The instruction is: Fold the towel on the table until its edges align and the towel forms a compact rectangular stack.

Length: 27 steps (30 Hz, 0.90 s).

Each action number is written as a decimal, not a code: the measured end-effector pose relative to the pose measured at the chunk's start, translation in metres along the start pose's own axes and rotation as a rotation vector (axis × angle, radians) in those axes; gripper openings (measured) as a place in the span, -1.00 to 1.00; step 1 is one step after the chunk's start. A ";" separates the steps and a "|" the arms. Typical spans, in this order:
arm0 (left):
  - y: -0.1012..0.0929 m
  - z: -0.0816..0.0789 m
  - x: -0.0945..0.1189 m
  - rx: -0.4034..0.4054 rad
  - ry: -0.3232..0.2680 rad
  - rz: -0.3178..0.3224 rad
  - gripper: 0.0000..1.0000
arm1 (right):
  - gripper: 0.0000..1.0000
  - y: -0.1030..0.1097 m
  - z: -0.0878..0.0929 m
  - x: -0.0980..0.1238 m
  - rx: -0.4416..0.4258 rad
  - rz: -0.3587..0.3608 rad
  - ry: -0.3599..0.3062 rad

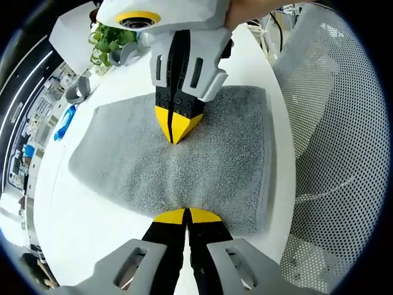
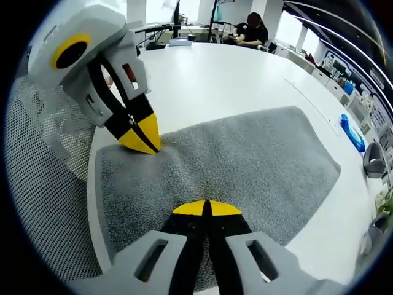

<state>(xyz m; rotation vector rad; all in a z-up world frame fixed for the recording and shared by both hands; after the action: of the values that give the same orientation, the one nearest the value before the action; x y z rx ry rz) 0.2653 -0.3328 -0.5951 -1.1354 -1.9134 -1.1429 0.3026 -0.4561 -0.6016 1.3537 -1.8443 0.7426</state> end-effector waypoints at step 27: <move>0.001 0.009 0.000 0.078 -0.081 -0.148 -0.98 | -1.00 0.034 0.046 0.050 0.137 -0.096 -0.043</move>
<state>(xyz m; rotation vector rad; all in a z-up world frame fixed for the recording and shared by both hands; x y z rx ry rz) 0.2656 -0.3249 -0.5988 -1.0268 -2.1155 -1.1031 0.2508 -0.5101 -0.5881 1.5456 -1.7743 0.8080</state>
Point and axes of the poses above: the point that each gripper's makers call its tool centre point, and the gripper's own axes: x roughly backward along the fingers, y roughly to its left, z roughly out of its underside, the point moved 7 cm from there along x, roughly backward along the fingers, and after that the axes turned 5 degrees about -z, right-handed, at the moved point
